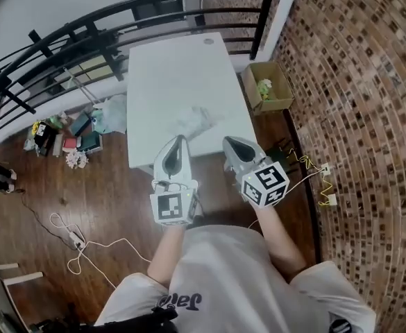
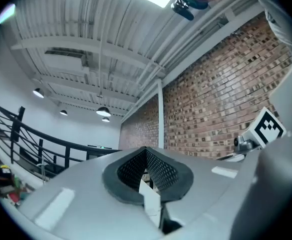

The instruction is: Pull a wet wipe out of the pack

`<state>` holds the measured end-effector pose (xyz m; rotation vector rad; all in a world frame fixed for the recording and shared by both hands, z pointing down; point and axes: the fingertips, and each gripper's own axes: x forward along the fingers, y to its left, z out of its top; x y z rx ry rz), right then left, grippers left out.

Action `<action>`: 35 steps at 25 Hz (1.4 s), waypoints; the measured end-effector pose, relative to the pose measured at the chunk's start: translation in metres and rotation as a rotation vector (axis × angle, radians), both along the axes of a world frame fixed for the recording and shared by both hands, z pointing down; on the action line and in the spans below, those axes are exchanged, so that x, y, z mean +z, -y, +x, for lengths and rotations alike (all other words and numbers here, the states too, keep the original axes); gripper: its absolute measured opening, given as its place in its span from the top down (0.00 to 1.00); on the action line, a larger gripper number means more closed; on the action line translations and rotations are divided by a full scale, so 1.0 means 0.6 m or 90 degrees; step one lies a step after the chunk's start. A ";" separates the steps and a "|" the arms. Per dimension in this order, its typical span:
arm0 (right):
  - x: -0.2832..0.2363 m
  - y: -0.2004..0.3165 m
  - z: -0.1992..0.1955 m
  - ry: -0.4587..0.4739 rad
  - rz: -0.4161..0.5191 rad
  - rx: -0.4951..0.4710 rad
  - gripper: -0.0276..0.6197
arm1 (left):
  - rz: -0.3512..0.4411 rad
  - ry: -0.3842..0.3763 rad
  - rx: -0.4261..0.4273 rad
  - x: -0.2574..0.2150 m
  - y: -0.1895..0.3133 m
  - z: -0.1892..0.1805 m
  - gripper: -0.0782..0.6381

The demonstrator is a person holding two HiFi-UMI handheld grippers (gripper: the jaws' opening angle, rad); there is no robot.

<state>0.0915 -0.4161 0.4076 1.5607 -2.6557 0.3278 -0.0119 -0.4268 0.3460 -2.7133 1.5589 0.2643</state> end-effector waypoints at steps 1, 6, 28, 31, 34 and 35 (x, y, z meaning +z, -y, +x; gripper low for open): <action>-0.007 -0.024 0.003 -0.004 0.006 -0.007 0.97 | 0.011 -0.009 -0.009 -0.016 -0.026 0.009 0.87; -0.012 -0.135 0.039 0.030 -0.007 -0.021 0.97 | 0.018 0.009 -0.021 -0.016 -0.137 0.074 0.87; -0.138 -0.228 -0.044 -0.018 0.136 -0.046 0.97 | -0.008 0.110 0.039 -0.005 -0.249 0.030 0.87; -0.129 -0.235 -0.074 -0.031 0.130 -0.068 0.97 | -0.022 0.105 0.030 0.004 -0.240 0.013 0.87; -0.132 -0.236 -0.086 -0.039 0.137 -0.077 0.97 | -0.032 0.103 0.043 0.010 -0.237 0.013 0.87; -0.133 -0.234 -0.088 -0.041 0.138 -0.078 0.97 | -0.035 0.104 0.046 0.013 -0.236 0.014 0.87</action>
